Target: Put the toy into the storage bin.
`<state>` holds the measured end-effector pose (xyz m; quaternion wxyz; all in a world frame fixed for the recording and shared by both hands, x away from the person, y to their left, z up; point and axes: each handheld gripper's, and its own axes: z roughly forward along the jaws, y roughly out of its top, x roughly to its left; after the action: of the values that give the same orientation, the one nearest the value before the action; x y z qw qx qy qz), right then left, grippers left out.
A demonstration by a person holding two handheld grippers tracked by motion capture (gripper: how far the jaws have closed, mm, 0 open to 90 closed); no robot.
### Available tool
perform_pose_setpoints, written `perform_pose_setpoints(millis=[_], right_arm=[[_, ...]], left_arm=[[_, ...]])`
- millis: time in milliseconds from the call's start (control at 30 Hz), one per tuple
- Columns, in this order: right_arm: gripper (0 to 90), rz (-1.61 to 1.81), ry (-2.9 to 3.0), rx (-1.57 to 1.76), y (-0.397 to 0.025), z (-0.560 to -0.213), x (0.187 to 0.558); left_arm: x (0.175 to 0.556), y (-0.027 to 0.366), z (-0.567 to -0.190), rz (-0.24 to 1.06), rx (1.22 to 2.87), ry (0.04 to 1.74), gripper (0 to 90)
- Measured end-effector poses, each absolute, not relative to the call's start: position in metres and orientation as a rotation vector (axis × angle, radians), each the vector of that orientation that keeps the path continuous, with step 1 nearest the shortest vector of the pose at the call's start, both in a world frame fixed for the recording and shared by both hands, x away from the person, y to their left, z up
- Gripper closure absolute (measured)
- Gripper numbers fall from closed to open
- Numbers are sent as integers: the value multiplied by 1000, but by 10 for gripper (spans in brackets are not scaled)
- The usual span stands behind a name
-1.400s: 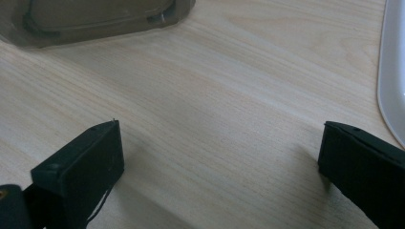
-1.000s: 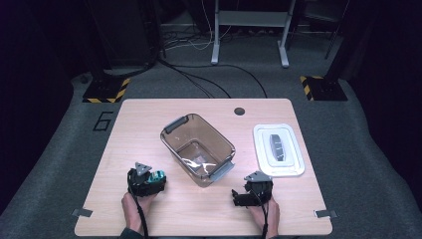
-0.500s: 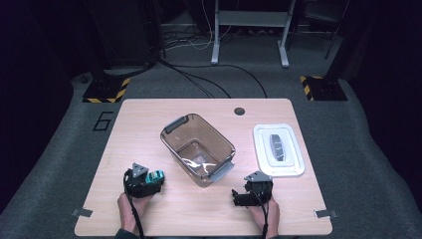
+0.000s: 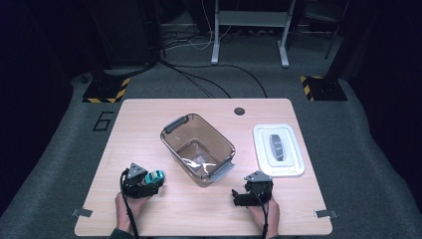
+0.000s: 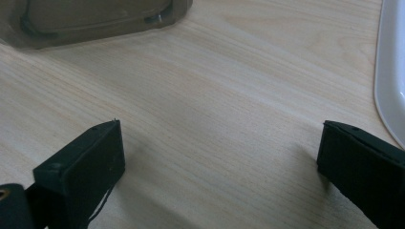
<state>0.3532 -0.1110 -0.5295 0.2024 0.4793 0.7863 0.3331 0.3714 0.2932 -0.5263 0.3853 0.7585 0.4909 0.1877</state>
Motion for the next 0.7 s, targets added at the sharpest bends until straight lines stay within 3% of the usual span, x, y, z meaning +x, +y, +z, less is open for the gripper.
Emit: perform_pose_setpoints(millis=[133, 233, 700], right_arm=[[14, 930, 2195, 1338, -111, -530, 353], [14, 930, 2195, 1338, -111, -530, 353], [14, 930, 2195, 1338, -111, -530, 353]], left_arm=[[377, 288, -527, 495, 1967, 1235, 222], [378, 291, -528, 489, 1959, 1230, 289], [372, 299, -527, 476, 1928, 1230, 335]])
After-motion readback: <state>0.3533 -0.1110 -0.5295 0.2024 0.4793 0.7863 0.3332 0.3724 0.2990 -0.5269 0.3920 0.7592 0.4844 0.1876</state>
